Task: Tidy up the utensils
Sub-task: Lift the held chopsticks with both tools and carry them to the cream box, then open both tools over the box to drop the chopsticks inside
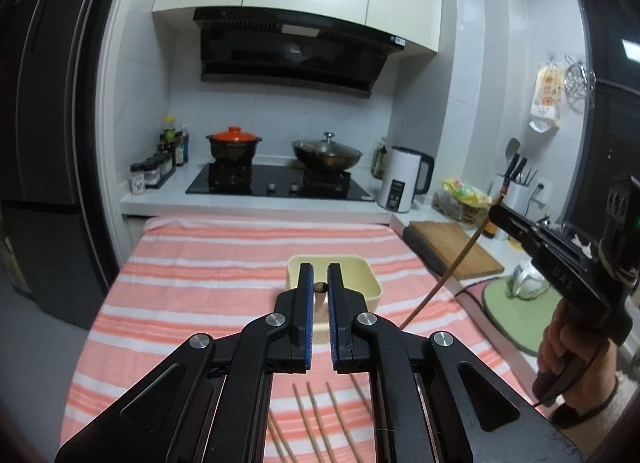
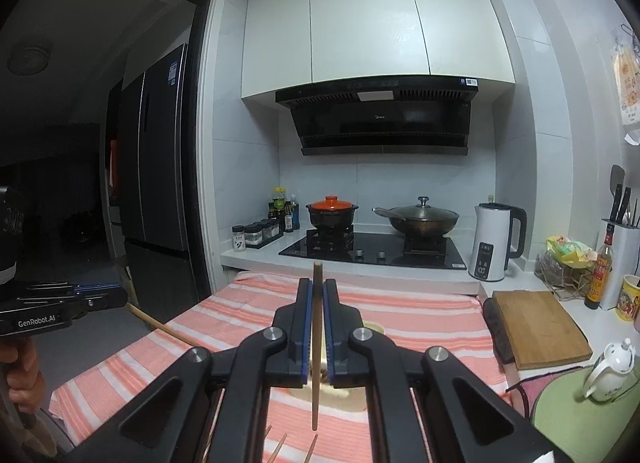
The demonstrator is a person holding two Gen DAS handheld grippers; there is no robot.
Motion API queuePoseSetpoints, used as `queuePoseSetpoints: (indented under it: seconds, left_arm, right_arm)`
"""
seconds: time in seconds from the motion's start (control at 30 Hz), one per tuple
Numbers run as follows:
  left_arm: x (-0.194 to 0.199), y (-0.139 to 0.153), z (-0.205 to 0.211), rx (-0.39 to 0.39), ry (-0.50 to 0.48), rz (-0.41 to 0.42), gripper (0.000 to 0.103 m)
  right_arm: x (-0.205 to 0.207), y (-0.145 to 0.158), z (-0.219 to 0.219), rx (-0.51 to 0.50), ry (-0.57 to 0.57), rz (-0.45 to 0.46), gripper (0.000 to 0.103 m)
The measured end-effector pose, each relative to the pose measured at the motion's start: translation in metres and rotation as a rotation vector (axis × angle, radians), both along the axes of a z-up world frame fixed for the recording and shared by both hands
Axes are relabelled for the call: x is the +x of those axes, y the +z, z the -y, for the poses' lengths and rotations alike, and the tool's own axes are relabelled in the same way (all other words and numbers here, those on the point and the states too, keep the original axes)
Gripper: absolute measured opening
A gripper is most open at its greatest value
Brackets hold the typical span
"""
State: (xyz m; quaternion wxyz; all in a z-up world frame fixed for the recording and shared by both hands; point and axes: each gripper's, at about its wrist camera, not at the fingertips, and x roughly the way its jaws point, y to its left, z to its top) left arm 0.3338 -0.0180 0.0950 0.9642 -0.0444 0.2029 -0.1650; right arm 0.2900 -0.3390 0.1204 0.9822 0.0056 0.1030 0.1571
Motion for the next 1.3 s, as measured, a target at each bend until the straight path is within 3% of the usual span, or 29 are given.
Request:
queuePoseSetpoints:
  seconds: [0.13, 0.3, 0.43, 0.67, 0.93, 1.0, 1.03, 1.1, 1.3]
  left_arm:
    - [0.046, 0.014, 0.017, 0.005, 0.010, 0.022, 0.004]
    - [0.106, -0.007, 0.036, 0.025, 0.004, -0.063, 0.004]
    - [0.141, -0.036, 0.042, 0.020, -0.013, -0.183, 0.004]
    - [0.175, -0.079, 0.056, 0.077, -0.041, -0.354, 0.004]
    - [0.185, -0.091, 0.052, 0.049, -0.032, -0.385, 0.006]
    - [0.180, -0.091, 0.048, 0.044, -0.040, -0.379, 0.023]
    - [0.177, -0.090, 0.046, 0.045, -0.036, -0.374, 0.038]
    - [0.168, -0.088, 0.042, 0.036, -0.027, -0.355, 0.051]
    - [0.131, -0.078, 0.025, 0.033, -0.023, -0.310, 0.058]
  right_arm:
    - [0.035, 0.013, -0.004, -0.008, -0.030, 0.054, 0.005]
    - [0.084, 0.005, -0.008, -0.004, -0.050, 0.054, 0.005]
    - [0.124, -0.017, -0.004, 0.000, -0.058, -0.060, 0.005]
    - [0.177, -0.058, 0.008, 0.032, -0.059, -0.323, 0.005]
    - [0.193, -0.089, 0.009, 0.024, -0.053, -0.429, 0.008]
    - [0.187, -0.090, 0.008, 0.018, -0.053, -0.421, 0.012]
    - [0.183, -0.089, 0.007, 0.018, -0.049, -0.411, 0.026]
    - [0.172, -0.085, 0.007, 0.013, -0.057, -0.370, 0.048]
    - [0.137, -0.075, 0.008, 0.017, -0.048, -0.309, 0.051]
